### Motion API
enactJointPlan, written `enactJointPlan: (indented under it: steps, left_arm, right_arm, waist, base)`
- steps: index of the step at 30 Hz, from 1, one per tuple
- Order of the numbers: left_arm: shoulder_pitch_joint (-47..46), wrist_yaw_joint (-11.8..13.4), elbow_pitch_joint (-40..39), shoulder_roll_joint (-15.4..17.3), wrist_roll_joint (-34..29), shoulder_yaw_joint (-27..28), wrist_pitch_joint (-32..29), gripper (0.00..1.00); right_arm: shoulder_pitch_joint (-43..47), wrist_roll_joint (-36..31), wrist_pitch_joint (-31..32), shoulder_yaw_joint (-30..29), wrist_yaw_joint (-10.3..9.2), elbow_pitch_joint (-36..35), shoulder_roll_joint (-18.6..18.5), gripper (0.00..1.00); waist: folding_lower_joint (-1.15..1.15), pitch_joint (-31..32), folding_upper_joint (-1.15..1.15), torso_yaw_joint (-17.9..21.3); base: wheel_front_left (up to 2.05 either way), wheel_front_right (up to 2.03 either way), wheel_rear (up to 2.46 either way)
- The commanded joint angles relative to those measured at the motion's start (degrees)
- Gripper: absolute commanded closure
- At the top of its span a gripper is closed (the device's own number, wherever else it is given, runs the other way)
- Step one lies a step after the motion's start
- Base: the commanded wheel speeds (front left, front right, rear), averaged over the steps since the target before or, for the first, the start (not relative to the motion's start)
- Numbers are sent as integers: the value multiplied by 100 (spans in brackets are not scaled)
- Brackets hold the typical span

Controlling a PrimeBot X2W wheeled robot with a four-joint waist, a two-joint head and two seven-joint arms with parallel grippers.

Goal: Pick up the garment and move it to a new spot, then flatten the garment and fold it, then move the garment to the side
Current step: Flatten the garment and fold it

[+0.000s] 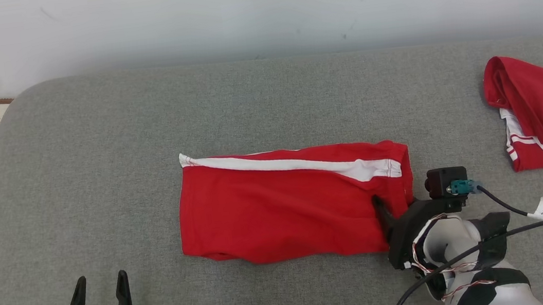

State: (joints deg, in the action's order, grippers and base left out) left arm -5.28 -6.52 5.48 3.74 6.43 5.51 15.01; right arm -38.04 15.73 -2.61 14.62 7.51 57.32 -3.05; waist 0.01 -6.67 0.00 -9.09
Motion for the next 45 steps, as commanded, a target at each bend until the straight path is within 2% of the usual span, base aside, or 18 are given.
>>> enactJointPlan:
  steps: [1, 2, 3, 7, 12, 20, 26, 32, 38, 45]
  left_arm:
    - [-61, -27, 20, -2, -73, 21, 23, 0]
    - [-70, -33, 22, -3, -79, 24, 23, 0]
    - [-74, -37, 21, -3, -83, 27, 23, 0]
    - [-32, -39, 31, -8, -91, 52, 23, 0]
    - [36, -45, 53, -11, -88, 95, 23, 0]
    - [81, -62, 13, -22, -74, 168, 23, 0]
    - [63, -70, 37, -31, -39, 187, 23, 0]
    - [29, -80, 78, -47, -17, 137, 23, 0]
    - [-7, -79, 110, -62, -8, 35, 23, 0]
    - [18, -66, 112, -77, 58, -91, 23, 0]
  right_arm:
    - [33, 176, -27, 124, -4, 9, 22, 20]
    - [2, 224, -69, 194, -4, 20, 24, 82]
    - [-37, 247, -132, 239, -4, 56, 23, 98]
    - [-138, 313, -362, 282, -4, 211, -5, 100]
    - [-137, 482, -544, 306, -4, 290, -226, 100]
    - [-143, 828, -387, 679, -4, -56, -660, 100]
    - [-74, 1223, -59, 1128, -4, -644, -776, 100]
    - [45, 1965, 487, 1748, -4, -1647, -885, 100]
    - [155, 2649, 952, 2235, -4, -2548, -1038, 100]
    - [173, 3039, 1199, 2483, -3, -2972, -1028, 100]
  waist:
    - [-1, -5, 0, 3]
    - [-1, -6, 0, 9]
    - [-1, -5, 0, 14]
    - [-1, 12, 0, 30]
    - [-1, 74, 0, 62]
    - [-1, 95, 0, 220]
    - [-1, 93, 0, 308]
    - [-1, 122, 0, 323]
    - [-1, 150, 0, 187]
    - [-1, 145, 0, -49]
  base:
    - [0, 0, 0]
    - [0, 0, 0]
    - [0, 0, 0]
    - [0, 0, 0]
    - [0, 0, 0]
    - [0, 0, 0]
    - [0, 0, 0]
    - [0, 0, 0]
    - [0, 0, 0]
    - [0, 0, 0]
